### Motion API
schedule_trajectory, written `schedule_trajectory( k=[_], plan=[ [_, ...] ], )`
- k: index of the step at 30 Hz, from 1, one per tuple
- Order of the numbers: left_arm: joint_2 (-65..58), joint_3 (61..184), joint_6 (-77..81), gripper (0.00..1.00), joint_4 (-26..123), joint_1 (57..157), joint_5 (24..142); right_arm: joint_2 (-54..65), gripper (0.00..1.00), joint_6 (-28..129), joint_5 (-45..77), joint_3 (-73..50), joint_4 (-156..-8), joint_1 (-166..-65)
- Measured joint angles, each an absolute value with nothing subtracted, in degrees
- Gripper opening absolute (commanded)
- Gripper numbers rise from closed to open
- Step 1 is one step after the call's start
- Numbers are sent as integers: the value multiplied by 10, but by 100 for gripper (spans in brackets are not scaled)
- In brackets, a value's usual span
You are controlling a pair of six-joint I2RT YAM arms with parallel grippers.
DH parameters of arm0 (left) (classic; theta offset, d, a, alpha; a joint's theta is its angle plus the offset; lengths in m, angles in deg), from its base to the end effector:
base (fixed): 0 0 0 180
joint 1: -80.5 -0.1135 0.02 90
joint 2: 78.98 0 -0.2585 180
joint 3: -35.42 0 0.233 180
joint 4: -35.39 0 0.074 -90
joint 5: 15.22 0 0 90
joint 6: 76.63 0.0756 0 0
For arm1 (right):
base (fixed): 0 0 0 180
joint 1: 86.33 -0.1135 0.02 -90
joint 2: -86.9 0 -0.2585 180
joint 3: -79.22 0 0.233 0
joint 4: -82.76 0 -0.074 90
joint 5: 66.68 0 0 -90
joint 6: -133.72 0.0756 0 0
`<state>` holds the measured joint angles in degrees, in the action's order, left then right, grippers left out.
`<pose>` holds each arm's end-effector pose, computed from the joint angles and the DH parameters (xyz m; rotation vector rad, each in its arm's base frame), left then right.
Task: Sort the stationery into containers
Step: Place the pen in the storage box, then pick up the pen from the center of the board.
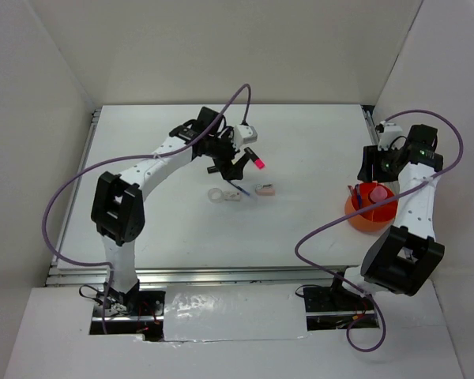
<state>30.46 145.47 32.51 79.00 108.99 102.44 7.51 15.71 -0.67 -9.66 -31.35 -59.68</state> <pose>0.3718 -0.2417 0.2636 1.1473 1.9932 -0.6421 0.2653 -0.0987 0.2868 -0.1850 2.4323 0.1220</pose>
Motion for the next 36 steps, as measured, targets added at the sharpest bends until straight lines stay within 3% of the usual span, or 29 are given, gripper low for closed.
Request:
schedule_trajectory(
  k=[8, 11, 14, 23, 30, 36],
  plan=[
    [463, 1683, 556, 72, 942, 1094, 1036, 75, 59, 200, -44, -160, -297, -604],
    [489, 1705, 636, 60, 960, 1092, 1033, 79, 59, 219, -61, -177, -291, -609],
    [503, 1705, 706, 55, 983, 1093, 1023, 89, 59, 235, -72, -181, -287, -611],
    [539, 1643, 806, 54, 993, 1099, 994, 116, 59, 253, -81, -181, -270, -613],
    [569, 1661, 825, 54, 994, 1095, 986, 116, 58, 260, -87, -181, -258, -618],
    [582, 1685, 849, 45, 1015, 1095, 986, 116, 58, 261, -87, -181, -251, -621]
  ],
)
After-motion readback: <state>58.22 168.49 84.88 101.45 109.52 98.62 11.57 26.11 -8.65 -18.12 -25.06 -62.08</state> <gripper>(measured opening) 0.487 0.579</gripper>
